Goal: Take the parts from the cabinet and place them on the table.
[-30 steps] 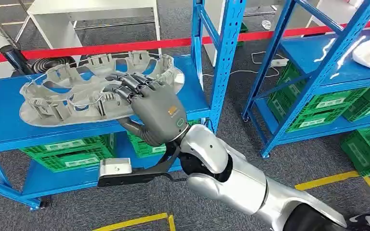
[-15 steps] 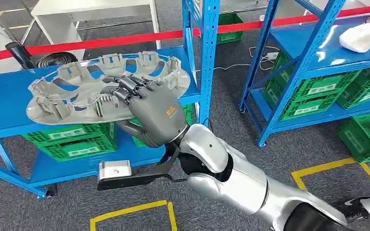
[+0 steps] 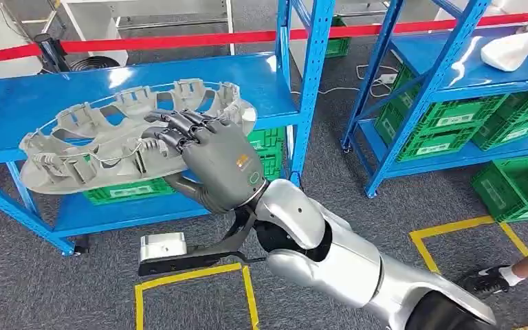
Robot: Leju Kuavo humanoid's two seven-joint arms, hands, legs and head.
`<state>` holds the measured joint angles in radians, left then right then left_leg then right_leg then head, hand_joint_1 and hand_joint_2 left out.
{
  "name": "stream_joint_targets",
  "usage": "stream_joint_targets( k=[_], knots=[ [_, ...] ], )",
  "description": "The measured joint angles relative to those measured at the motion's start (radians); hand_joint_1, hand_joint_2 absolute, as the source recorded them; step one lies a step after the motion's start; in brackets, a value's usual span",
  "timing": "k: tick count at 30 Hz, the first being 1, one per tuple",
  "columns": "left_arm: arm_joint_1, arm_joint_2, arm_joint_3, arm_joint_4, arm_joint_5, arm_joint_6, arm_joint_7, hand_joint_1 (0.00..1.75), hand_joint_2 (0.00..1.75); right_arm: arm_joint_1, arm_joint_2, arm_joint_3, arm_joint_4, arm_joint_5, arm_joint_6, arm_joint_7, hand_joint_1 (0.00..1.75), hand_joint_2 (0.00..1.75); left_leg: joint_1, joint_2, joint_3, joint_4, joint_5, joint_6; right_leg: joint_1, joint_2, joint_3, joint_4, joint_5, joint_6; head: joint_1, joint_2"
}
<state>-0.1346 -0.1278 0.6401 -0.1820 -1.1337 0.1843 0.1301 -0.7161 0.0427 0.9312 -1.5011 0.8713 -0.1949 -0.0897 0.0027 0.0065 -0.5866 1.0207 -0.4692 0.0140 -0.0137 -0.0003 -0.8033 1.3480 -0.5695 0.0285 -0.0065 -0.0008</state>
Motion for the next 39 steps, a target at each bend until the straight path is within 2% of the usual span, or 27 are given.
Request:
stream_joint_targets(
  k=[1, 3, 4, 5, 6, 9, 10, 12, 14, 15, 16, 18, 19, 20, 21, 22, 25, 26, 27, 29, 30, 32, 34, 35, 36, 37, 39],
  knots=[
    [0.0, 0.0, 0.0, 0.0, -0.001, 0.0, 0.001, 0.0, 1.75, 0.0, 0.0, 0.001, 0.001, 0.0, 0.001, 0.0, 1.75, 1.75, -0.002, 0.001, -0.019, 0.003, 0.013, 0.001, 0.002, 0.0, 0.017, 0.01, 0.023, -0.004, 0.0, 0.0],
    [0.0, 0.0, 0.0, 0.0, -0.003, 0.0, 0.001, 0.0, 1.75, -0.001, 0.0, 0.001, 0.001, 0.0, 0.001, 0.002, 1.75, 1.75, -0.007, 0.0, -0.053, 0.009, 0.033, 0.0, 0.008, 0.0, 0.112, -0.082, 0.083, -0.019, 0.0, 0.0],
    [-0.001, 0.0, 0.0, 0.0, -0.005, 0.0, 0.001, 0.0, 1.75, -0.002, 0.0, 0.001, 0.001, 0.0, 0.001, 0.001, 1.75, 1.75, -0.009, -0.001, -0.065, 0.012, 0.043, -0.002, 0.014, 0.0, 0.182, -0.165, 0.084, -0.029, 0.0, 0.0],
    [0.0, -0.005, 0.0, 0.0, -0.007, -0.001, 0.002, 0.0, 1.75, -0.005, 0.003, 0.001, 0.0, 0.0, 0.002, 0.001, 1.75, 1.75, -0.009, -0.002, -0.072, 0.017, 0.051, -0.005, 0.022, -0.001, 0.258, -0.261, 0.036, -0.046, -0.001, 0.0],
    [-0.001, -0.003, 0.0, 0.0, -0.009, -0.001, 0.002, 0.0, 1.75, -0.006, 0.006, 0.001, 0.0, 0.0, 0.002, 0.0, 1.75, 1.75, -0.01, -0.002, -0.076, 0.018, 0.059, -0.012, 0.023, -0.003, 0.285, -0.316, 0.02, -0.047, -0.002, 0.0],
    [-0.002, -0.003, 0.0, 0.0, -0.01, -0.003, 0.003, 0.0, 1.75, -0.013, 0.006, 0.002, 0.0, 0.0, 0.006, 0.0, 1.75, 1.75, -0.006, 0.0, -0.079, 0.005, 0.088, -0.031, 0.028, 0.0, 0.266, -0.321, 0.045, -0.06, 0.004, 0.0],
    [-0.002, 0.0, 0.0, 0.0, -0.01, -0.003, 0.004, 0.0, 1.75, -0.015, 0.006, 0.002, 0.001, 0.0, 0.008, 0.0, 1.75, 1.75, -0.005, -0.001, -0.084, 0.009, 0.084, -0.036, 0.017, -0.004, 0.26, -0.33, 0.063, -0.066, 0.004, 0.0],
    [-0.001, 0.0, 0.0, 0.0, -0.011, -0.003, 0.005, 0.0, 1.75, -0.023, 0.011, 0.003, 0.001, 0.0, 0.013, 0.002, 1.75, 1.75, -0.004, -0.006, -0.116, 0.087, -0.033, -0.049, 0.012, -0.004, 0.229, -0.331, 0.091, -0.076, -0.005, 0.0],
    [-0.002, 0.001, 0.0, 0.0, -0.014, -0.004, 0.005, 0.0, 1.75, -0.023, 0.014, 0.005, 0.002, 0.0, 0.016, 0.005, 1.75, 1.75, 0.004, -0.006, -0.147, 0.234, -0.133, -0.061, 0.01, -0.004, 0.195, -0.331, 0.117, -0.074, -0.004, 0.0],
    [-0.002, 0.002, 0.0, 0.0, -0.015, -0.004, 0.005, 0.0, 1.75, -0.022, 0.014, 0.006, 0.002, 0.0, 0.016, 0.006, 1.75, 1.75, 0.006, -0.006, -0.152, 0.292, -0.143, -0.066, 0.009, -0.004, 0.178, -0.33, 0.131, -0.071, -0.005, 0.0],
    [-0.002, 0.002, 0.0, 0.0, -0.015, -0.004, 0.004, 0.0, 1.75, -0.022, 0.014, 0.007, 0.002, 0.0, 0.016, 0.006, 1.75, 1.75, 0.009, -0.006, -0.142, 0.317, -0.12, -0.07, 0.007, -0.005, 0.16, -0.33, 0.144, -0.068, -0.005, 0.0],
    [-0.002, 0.003, 0.0, 0.0, -0.015, -0.004, 0.003, 0.0, 1.75, -0.022, 0.014, 0.007, 0.002, -0.001, 0.018, 0.006, 1.75, 1.75, 0.014, -0.006, -0.066, 0.252, -0.037, -0.075, 0.003, -0.006, 0.125, -0.327, 0.172, -0.06, -0.005, 0.0],
    [-0.003, 0.004, 0.0, 0.0, -0.015, -0.004, 0.002, 0.0, 1.75, -0.022, 0.014, 0.007, 0.002, -0.001, 0.018, 0.006, 1.75, 1.75, 0.017, -0.006, 0.0, 0.171, -0.024, -0.077, 0.0, -0.006, 0.11, -0.324, 0.183, -0.054, -0.005, 0.0],
    [-0.005, 0.003, 0.0, -0.001, -0.015, -0.004, 0.001, 0.0, 1.75, -0.023, 0.016, 0.007, 0.002, -0.001, 0.018, 0.006, 1.75, 1.75, 0.022, -0.007, 0.075, 0.075, -0.06, -0.079, 0.001, -0.005, 0.103, -0.319, 0.194, -0.047, -0.005, 0.0],
    [-0.006, 0.002, 0.0, -0.001, -0.015, -0.004, 0.0, 0.0, 1.75, -0.023, 0.016, 0.007, 0.002, -0.001, 0.018, 0.006, 1.75, 1.75, 0.014, -0.011, 0.138, -0.022, -0.102, -0.076, 0.004, -0.004, 0.096, -0.315, 0.2, -0.04, -0.005, 0.0],
    [-0.007, 0.003, 0.0, -0.001, -0.016, -0.004, 0.0, 0.0, 1.75, -0.021, 0.017, 0.008, 0.002, -0.001, 0.018, 0.006, 1.75, 1.75, 0.012, -0.016, 0.117, -0.013, -0.1, -0.054, 0.005, -0.007, 0.1, -0.323, 0.215, -0.033, -0.003, 0.0],
    [-0.006, 0.003, 0.0, 0.0, -0.016, -0.004, 0.003, 0.0, 1.75, -0.022, 0.016, 0.008, 0.002, 0.0, 0.018, 0.006, 1.75, 1.75, 0.012, -0.011, 0.096, -0.013, -0.073, -0.019, 0.0, -0.006, 0.093, -0.333, 0.239, -0.011, -0.005, 0.0],
    [-0.006, 0.003, 0.0, 0.0, -0.016, -0.004, 0.006, 0.0, 1.75, -0.023, 0.016, 0.008, 0.002, 0.0, 0.018, 0.006, 1.75, 1.75, 0.011, -0.006, 0.084, -0.012, -0.061, -0.009, -0.003, -0.004, 0.081, -0.311, 0.195, -0.008, -0.005, 0.0],
    [-0.006, 0.003, 0.0, 0.0, -0.017, -0.004, 0.007, 0.0, 1.75, -0.023, 0.016, 0.008, 0.002, 0.0, 0.018, 0.006, 1.75, 1.75, 0.01, -0.005, 0.07, -0.012, -0.049, -0.001, -0.003, -0.004, 0.063, -0.262, 0.129, -0.005, -0.005, 0.0],
    [-0.007, 0.003, 0.0, 0.0, -0.018, -0.004, 0.009, 0.0, 1.75, -0.022, 0.015, 0.008, 0.002, -0.001, 0.018, 0.006, 1.75, 1.75, 0.008, -0.004, 0.038, -0.01, -0.019, 0.002, 0.0, -0.002, 0.021, -0.1, 0.012, 0.001, -0.003, 0.0],
    [-0.007, 0.002, 0.0, 0.0, -0.019, -0.004, 0.011, 0.0, 1.75, -0.022, 0.015, 0.008, 0.002, -0.001, 0.018, 0.006, 1.75, 1.75, 0.006, -0.004, 0.017, -0.008, -0.004, 0.003, 0.0, -0.002, 0.01, -0.029, -0.007, 0.001, -0.003, 0.0],
    [-0.007, 0.002, 0.0, 0.0, -0.02, -0.004, 0.013, 0.0, 1.75, -0.022, 0.015, 0.008, 0.002, -0.001, 0.019, 0.006, 1.75, 1.75, 0.002, -0.002, -0.023, 0.0, 0.02, 0.003, 0.002, -0.002, 0.041, -0.005, 0.04, -0.006, -0.003, 0.0],
    [-0.007, 0.002, 0.0, 0.0, -0.021, -0.004, 0.013, 0.0, 1.75, -0.023, 0.015, 0.009, 0.002, -0.001, 0.019, 0.006, 1.75, 1.75, -0.003, -0.003, -0.055, 0.008, 0.04, 0.001, 0.01, -0.001, 0.154, -0.13, 0.09, -0.023, -0.003, 0.0],
    [-0.008, 0.0, 0.0, 0.0, -0.022, -0.005, 0.014, 0.0, 1.75, -0.024, 0.016, 0.009, 0.002, -0.001, 0.019, 0.007, 1.75, 1.75, -0.002, -0.003, -0.064, 0.013, 0.049, 0.0, 0.018, 0.0, 0.235, -0.232, 0.069, -0.039, -0.004, 0.0],
    [-0.007, -0.002, 0.0, 0.0, -0.024, -0.006, 0.015, 0.0, 1.75, -0.025, 0.018, 0.009, 0.002, -0.001, 0.019, 0.007, 1.75, 1.75, -0.007, -0.005, -0.072, 0.015, 0.056, -0.007, 0.023, -0.002, 0.289, -0.317, 0.022, -0.053, -0.004, 0.0],
    [-0.008, -0.001, 0.0, 0.0, -0.028, -0.008, 0.015, 0.0, 1.75, -0.026, 0.019, 0.009, 0.002, -0.001, 0.019, 0.008, 1.75, 1.75, -0.002, -0.004, -0.07, 0.01, 0.066, -0.015, 0.025, -0.003, 0.285, -0.322, 0.03, -0.043, -0.005, 0.0],
    [-0.01, -0.002, 0.0, 0.0, -0.031, -0.01, 0.018, 0.0, 1.75, -0.03, 0.018, 0.009, 0.002, -0.001, 0.019, 0.008, 1.75, 1.75, 0.004, -0.002, -0.073, 0.001, 0.087, -0.027, 0.03, -0.001, 0.276, -0.33, 0.044, -0.055, 0.002, 0.0]
  ],
)
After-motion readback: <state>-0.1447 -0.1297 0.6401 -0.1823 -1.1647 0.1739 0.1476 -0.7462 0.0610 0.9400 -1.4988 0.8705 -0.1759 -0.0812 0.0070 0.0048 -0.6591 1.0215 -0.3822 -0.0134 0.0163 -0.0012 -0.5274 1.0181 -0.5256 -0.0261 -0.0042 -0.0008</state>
